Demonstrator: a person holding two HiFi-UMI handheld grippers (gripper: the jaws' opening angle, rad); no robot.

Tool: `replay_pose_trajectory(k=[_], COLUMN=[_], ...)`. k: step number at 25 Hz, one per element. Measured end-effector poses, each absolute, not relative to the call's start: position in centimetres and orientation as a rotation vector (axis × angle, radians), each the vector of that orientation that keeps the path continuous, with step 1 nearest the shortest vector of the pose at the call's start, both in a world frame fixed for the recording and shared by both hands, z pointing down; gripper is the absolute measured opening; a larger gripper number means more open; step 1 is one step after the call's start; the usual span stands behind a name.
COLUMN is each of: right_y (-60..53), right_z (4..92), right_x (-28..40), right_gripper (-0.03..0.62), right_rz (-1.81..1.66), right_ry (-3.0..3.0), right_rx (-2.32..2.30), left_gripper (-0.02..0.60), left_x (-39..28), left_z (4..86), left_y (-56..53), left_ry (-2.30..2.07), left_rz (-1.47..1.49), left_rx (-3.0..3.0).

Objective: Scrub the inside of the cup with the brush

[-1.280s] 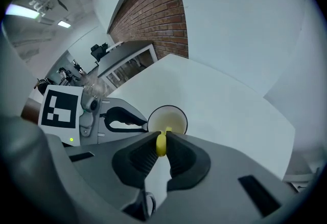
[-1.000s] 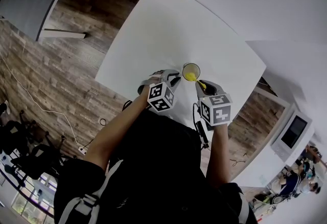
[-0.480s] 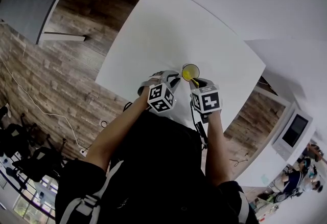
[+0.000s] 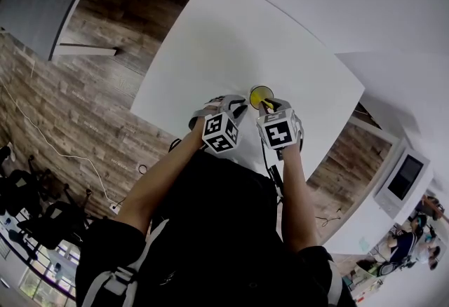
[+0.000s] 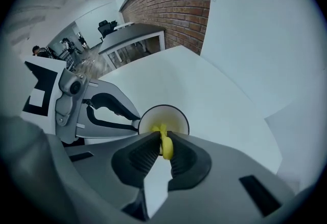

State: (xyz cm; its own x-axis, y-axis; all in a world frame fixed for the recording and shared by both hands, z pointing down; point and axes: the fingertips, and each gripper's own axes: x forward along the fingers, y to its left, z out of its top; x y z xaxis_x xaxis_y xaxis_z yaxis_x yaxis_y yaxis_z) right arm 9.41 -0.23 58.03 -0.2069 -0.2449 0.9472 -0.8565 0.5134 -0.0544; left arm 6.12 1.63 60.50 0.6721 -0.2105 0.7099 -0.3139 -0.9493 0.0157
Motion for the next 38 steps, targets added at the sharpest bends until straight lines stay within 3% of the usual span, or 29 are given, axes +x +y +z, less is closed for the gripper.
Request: replay_pose_trajectory(k=[15,28,38], right_y=[-0.9,1.5,0.5], right_z=[57.9,57.8,58.3], right_x=[10.4,8.9,10.3], right_gripper=[0.032,0.031,0.031], right_rz=[0.495,0.657,0.518], right_ry=[-1.659,-1.669,-1.52], right_rx=[0.947,0.672,0.64], left_gripper=[0.058,0.058,0.058], left_x=[6.2,6.2,6.4], left_z=[60.4,60.5,60.4], left_y=[1.6,1.5,1.6], left_ry=[-0.433,-0.446,-0.443], left_rz=[1.147,1.153,1.152], left_rx=[2.749,2.745,2.746])
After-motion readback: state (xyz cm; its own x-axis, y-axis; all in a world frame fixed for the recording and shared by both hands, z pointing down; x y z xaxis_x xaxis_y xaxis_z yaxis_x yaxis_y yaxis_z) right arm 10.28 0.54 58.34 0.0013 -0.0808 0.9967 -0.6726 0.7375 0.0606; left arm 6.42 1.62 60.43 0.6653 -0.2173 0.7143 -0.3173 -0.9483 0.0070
